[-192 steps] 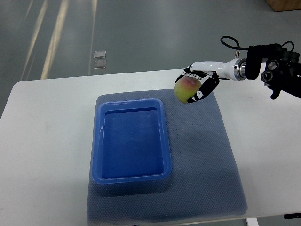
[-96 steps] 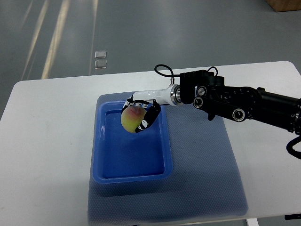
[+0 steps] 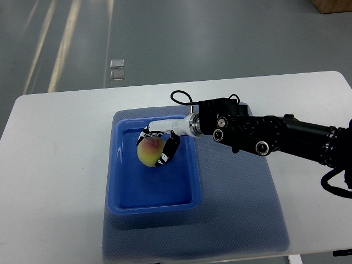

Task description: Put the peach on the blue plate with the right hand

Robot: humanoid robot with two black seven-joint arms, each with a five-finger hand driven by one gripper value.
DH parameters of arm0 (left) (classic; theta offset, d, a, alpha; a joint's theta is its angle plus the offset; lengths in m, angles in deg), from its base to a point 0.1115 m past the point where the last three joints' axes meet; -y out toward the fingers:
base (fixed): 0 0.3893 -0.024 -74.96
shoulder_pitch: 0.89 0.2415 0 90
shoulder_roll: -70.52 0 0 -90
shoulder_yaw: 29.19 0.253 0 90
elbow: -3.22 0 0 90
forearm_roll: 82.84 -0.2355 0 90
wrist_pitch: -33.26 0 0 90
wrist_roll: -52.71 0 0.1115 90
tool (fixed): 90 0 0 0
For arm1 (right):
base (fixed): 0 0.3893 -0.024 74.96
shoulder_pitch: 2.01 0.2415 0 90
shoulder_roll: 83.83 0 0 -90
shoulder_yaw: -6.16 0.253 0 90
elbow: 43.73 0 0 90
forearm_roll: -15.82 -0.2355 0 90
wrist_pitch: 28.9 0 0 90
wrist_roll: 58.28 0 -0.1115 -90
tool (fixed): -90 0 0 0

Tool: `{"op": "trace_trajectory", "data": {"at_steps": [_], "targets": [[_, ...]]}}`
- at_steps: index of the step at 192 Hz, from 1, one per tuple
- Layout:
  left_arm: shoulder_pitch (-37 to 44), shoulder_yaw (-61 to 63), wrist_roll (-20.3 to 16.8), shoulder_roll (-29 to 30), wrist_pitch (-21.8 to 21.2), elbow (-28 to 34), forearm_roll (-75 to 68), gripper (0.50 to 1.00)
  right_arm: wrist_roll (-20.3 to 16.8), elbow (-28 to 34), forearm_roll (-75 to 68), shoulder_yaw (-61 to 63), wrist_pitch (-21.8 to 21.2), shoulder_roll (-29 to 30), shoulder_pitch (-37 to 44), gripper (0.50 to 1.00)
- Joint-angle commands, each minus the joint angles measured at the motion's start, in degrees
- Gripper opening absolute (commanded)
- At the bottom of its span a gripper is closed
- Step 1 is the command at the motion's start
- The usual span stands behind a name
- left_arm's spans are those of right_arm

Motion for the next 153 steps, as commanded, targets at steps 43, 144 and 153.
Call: {"op": "trace_trajectory", "data": {"at_steps": [43, 144, 153], "targets": [[0.00, 0.00, 0.00, 0.00, -0.01, 0.14, 0.00, 1.000, 0.42, 1.42, -1.47, 6.73, -2.82, -7.36, 2.07, 0.930], [0.00, 0.18, 0.00, 0.00, -0.01, -0.03, -0.09, 1.000, 3.84, -6.75, -32.50, 53.15, -6.96, -7.90, -20.87, 0.932], [0.00, 0.18, 0.00, 0.00, -0.01, -0.03, -0.09, 1.000, 5.43, -7.98, -36.36, 55.52, -5.73, -5.79, -22.54, 0.932]]}}
